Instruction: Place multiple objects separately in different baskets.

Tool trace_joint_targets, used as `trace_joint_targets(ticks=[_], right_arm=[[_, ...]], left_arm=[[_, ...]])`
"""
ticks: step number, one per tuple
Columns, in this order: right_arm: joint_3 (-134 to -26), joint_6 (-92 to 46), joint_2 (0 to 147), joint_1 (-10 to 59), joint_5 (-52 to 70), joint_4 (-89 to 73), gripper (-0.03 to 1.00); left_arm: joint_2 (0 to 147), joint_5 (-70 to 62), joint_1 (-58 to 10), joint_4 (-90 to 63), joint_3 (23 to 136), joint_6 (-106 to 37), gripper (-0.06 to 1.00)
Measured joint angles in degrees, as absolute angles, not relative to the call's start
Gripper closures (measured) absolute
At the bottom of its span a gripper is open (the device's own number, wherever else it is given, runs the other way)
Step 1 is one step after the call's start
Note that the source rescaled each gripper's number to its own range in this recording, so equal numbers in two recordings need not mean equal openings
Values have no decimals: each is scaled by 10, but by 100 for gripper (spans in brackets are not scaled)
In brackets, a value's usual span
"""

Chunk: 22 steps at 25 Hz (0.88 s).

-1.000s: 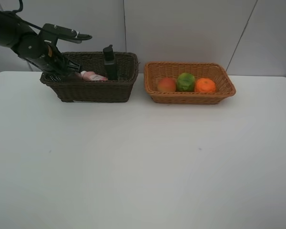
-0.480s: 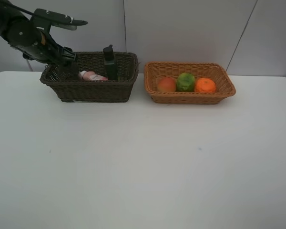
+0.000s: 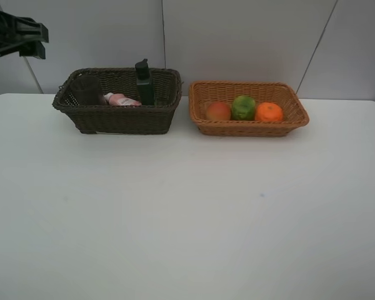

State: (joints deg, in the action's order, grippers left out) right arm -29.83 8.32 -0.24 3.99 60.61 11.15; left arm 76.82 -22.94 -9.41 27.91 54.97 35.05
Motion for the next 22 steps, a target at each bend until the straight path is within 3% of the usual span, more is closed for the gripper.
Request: trace_joint_targets(ticks=[11,17,22], right_arm=[[-298,83,-2,40,606,112,-3],[-298,83,-2,40,606,112,-3],[-298,83,-2,40,606,112,-3]], left_arm=[[269,-337,-136,181,305,299,0],[85,-457,-136,107,277,193,0],[18,-465,-136,52,277,110,0]])
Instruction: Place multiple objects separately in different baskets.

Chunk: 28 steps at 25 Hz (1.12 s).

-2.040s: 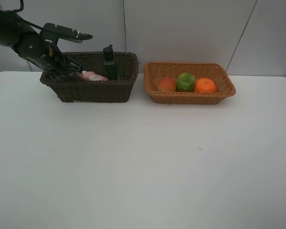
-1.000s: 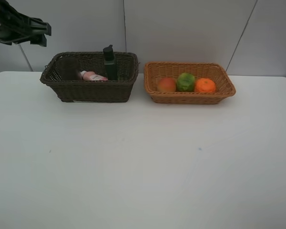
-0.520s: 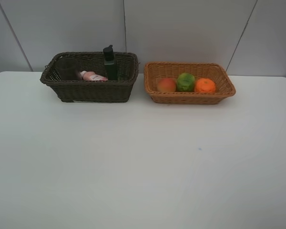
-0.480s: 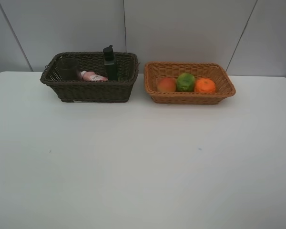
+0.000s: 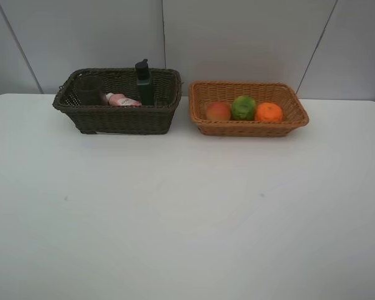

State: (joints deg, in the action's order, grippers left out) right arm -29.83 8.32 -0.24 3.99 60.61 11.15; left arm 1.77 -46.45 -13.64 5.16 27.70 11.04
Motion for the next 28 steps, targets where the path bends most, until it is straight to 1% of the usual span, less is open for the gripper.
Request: trace_joint_targets(ticks=[6,13,21,28], right_arm=[[-298,83,-2,40,606,112,-3],[-298,83,-2,40,606,112,-3],[-298,83,-2,40,606,112,-3],[-298,83,-2,40,606,112,-3]], left_arm=[[8,-538,-136,-18,308,57,0],[8,-637,-136,4,319,27,0],[-2,-620,-136,11,292,25,0],[-4,-610,-138,9,290,24,0]])
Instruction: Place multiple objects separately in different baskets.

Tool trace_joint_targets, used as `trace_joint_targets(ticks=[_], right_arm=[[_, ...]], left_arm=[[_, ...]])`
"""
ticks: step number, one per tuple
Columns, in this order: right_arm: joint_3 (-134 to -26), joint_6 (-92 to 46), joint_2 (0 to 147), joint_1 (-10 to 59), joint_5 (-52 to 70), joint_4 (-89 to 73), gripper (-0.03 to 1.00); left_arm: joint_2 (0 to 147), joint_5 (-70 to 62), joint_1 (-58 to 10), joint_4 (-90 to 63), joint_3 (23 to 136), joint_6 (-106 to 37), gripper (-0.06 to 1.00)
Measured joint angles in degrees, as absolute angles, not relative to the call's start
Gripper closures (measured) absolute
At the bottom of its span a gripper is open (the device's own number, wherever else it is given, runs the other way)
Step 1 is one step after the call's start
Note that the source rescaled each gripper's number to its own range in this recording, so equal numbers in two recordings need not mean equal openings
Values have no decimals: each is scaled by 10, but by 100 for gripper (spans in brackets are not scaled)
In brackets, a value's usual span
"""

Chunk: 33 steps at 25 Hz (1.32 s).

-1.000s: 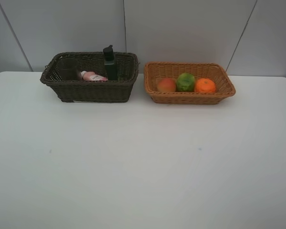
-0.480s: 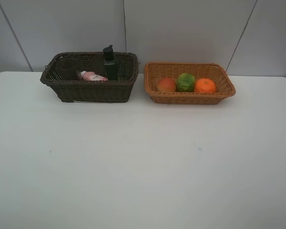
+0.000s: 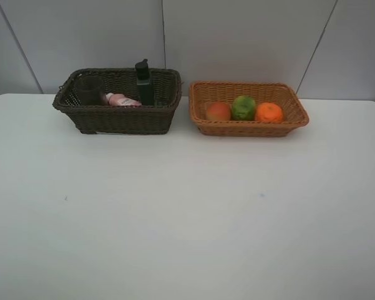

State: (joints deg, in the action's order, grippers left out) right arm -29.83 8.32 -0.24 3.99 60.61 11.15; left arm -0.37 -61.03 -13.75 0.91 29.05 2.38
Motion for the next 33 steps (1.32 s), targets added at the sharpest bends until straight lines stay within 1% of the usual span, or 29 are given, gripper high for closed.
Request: trace_joint_targets(ticks=[5,10,12,33], right_arm=[[-298,83,-2,40,606,112,-3],[-298,83,-2,40,606,112,-3],[-298,83,-2,40,606,112,-3],[-298,83,-2,40,606,112,-3]], left_arm=[[-4,-610,-119,9,290,24,0],[-4,-610,-52,9,290,24,0],[-4,-610,-36,9,290,24,0],[-4,-610,-33,9,290,23,0]])
